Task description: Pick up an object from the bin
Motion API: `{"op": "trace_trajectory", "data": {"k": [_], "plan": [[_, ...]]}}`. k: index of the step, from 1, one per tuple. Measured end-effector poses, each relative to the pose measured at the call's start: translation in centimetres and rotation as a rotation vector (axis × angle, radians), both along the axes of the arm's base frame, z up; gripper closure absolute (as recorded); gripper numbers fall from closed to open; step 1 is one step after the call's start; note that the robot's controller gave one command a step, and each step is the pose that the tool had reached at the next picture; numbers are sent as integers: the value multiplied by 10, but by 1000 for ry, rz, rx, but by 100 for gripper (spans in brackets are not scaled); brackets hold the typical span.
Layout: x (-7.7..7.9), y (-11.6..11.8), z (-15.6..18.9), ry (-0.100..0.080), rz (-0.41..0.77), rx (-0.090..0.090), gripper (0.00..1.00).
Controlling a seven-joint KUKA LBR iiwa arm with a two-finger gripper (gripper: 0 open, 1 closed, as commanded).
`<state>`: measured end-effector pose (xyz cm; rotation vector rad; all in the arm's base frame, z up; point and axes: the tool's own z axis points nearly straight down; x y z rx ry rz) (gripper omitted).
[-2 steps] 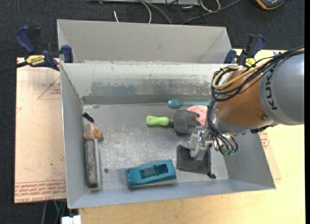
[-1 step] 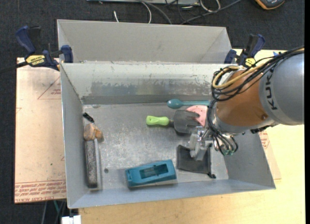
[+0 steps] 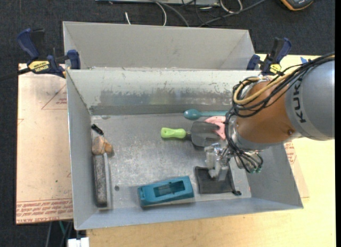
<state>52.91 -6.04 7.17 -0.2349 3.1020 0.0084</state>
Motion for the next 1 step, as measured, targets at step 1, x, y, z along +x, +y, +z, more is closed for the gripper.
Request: {"op": "trace_trajectory", "data": {"k": [1], "plan": [[-7,-2,0,-1,129,-1,100]]}}
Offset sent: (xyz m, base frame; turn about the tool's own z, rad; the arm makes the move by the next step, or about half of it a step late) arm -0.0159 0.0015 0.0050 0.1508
